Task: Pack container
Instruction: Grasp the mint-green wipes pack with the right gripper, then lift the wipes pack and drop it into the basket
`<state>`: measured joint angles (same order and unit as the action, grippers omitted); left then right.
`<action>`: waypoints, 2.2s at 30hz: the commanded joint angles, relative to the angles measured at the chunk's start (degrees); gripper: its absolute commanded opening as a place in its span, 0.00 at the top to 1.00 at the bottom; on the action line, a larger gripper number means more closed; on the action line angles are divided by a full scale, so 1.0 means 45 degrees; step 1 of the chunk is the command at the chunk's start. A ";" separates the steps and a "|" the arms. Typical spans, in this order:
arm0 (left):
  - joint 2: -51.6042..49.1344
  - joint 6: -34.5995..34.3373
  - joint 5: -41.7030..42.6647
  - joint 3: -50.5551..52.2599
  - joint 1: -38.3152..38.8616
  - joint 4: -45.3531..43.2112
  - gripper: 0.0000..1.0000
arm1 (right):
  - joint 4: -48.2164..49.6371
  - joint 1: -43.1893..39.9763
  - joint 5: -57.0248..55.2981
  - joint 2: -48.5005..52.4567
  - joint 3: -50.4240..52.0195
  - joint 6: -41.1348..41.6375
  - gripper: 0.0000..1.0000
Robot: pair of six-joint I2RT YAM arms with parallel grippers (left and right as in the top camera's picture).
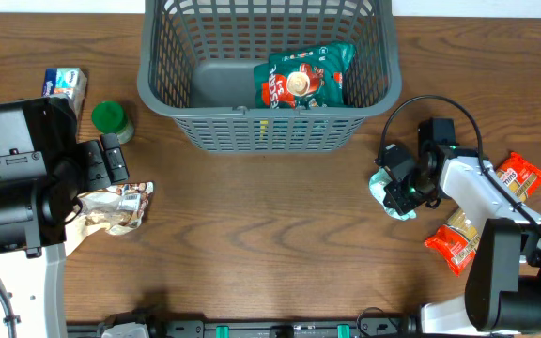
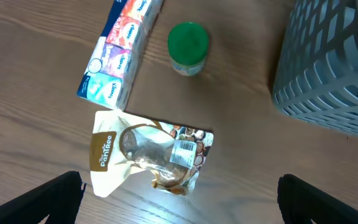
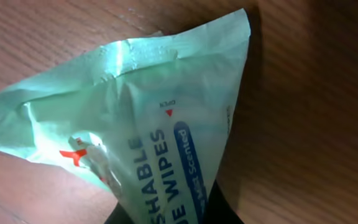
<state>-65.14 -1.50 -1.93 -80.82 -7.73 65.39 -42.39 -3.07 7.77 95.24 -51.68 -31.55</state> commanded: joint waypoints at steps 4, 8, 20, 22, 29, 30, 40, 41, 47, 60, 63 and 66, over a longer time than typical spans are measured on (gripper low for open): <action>-0.0015 0.0087 -0.0160 -0.0214 -0.0053 0.0015 0.01 | 0.0107 -0.0015 -0.0879 0.0034 -0.0738 0.4255 0.99; -0.0015 0.0087 -0.0160 -0.0214 -0.0053 0.0015 0.01 | -0.1044 -0.0398 -0.1384 0.0024 -0.2662 0.6509 0.99; -0.0015 0.0083 -0.0155 -0.0214 -0.0053 0.0024 0.01 | -0.4877 -0.0729 -0.2535 0.0024 -1.2706 0.9777 0.99; -0.0015 0.0083 -0.0155 -0.0214 -0.0053 0.0024 0.01 | -0.4935 -0.0481 -0.2259 0.0024 -1.4416 0.9530 0.99; -0.0015 0.0083 -0.0155 -0.0214 -0.0053 0.0015 0.01 | -0.4750 0.2438 -0.0957 0.0029 -1.7782 0.4483 0.99; -0.0015 0.0083 -0.0155 -0.0214 -0.0053 0.0019 0.01 | -0.4537 0.3201 -0.1161 0.0034 -1.7840 0.3478 0.99; -0.0015 0.0083 -0.0151 -0.0214 -0.0049 0.0034 0.01 | -0.2268 0.5790 -0.2550 0.2686 -1.7835 0.0782 0.99; -0.0015 0.0083 -0.0151 -0.0214 -0.0053 0.0034 0.01 | -0.2244 0.5790 -0.2263 0.3094 -1.7835 0.0738 0.99; -0.0015 0.0078 -0.0151 -0.0214 -0.0053 0.0034 0.01 | -0.2793 0.5833 -0.0554 0.5882 -1.7835 0.0704 0.99; -0.0015 0.0078 -0.0151 -0.0214 -0.0053 0.0073 0.02 | -0.4221 0.6300 -0.0330 0.8272 -1.7830 0.0855 0.48; -0.0015 0.0078 -0.0151 -0.0214 -0.0053 0.0068 0.01 | -0.4541 0.6300 -0.0330 0.8267 -1.7830 0.0874 0.30; -0.0015 0.0078 -0.0151 -0.0214 -0.0053 0.0068 0.01 | -0.4643 0.6300 -0.0335 0.8262 -1.7835 0.1185 0.15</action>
<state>-65.14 -1.48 -1.93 -80.84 -7.73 65.58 -63.07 25.15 5.74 132.38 -131.39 -27.09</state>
